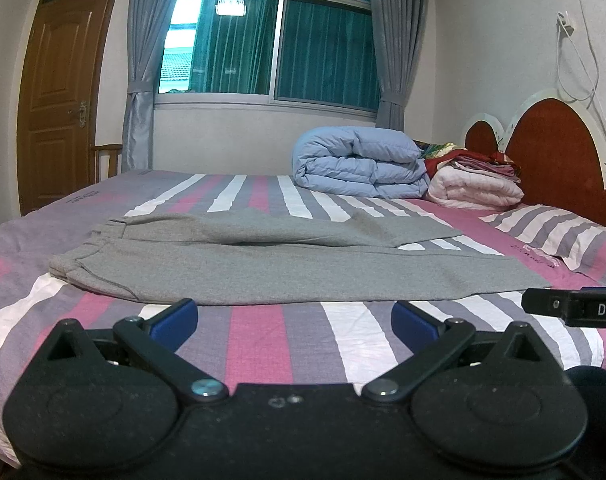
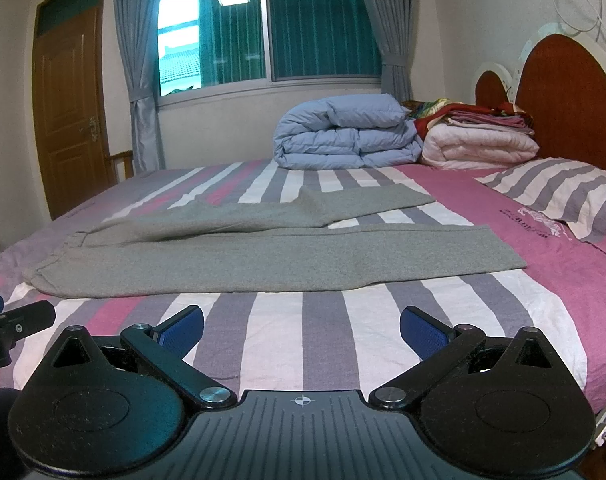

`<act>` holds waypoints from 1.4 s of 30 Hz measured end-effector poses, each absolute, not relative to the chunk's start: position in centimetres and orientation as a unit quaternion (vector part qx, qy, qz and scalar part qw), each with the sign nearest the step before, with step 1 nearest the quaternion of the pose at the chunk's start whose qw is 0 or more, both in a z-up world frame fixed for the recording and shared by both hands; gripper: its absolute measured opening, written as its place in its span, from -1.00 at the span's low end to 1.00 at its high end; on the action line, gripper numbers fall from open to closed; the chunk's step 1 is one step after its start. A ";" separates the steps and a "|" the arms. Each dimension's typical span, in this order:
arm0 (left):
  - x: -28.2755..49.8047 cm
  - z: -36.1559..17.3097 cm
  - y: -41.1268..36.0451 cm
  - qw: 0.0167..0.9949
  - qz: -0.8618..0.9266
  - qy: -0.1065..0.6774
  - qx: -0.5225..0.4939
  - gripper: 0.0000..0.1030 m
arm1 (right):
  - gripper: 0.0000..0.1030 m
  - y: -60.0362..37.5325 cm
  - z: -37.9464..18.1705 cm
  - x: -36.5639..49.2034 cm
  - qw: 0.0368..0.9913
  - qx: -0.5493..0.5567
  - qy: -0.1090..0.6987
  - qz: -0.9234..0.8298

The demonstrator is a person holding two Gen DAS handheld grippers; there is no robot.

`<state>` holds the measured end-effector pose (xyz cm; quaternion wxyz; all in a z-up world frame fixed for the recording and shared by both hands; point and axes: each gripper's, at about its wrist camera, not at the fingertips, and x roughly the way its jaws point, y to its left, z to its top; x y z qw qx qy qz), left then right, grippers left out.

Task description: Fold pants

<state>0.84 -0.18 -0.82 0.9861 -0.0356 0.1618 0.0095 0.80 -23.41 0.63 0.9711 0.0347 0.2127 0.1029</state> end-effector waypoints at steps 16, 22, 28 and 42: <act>3.8 0.8 7.3 0.971 0.050 0.226 -0.064 0.88 | 1.00 -23.0 2.5 4.0 0.958 0.026 0.220 0.181; 8.6 2.7 16.0 0.974 0.084 0.198 -0.069 0.88 | 1.00 -18.5 3.5 12.1 0.931 -0.004 0.259 0.256; 19.4 2.8 25.8 0.964 0.062 0.254 -0.050 0.88 | 1.00 -13.5 4.3 23.1 0.923 -0.015 0.274 0.269; 45.3 -4.0 36.8 0.916 0.022 0.401 -0.008 0.18 | 0.43 -2.3 -1.4 51.0 0.889 -0.056 0.303 0.339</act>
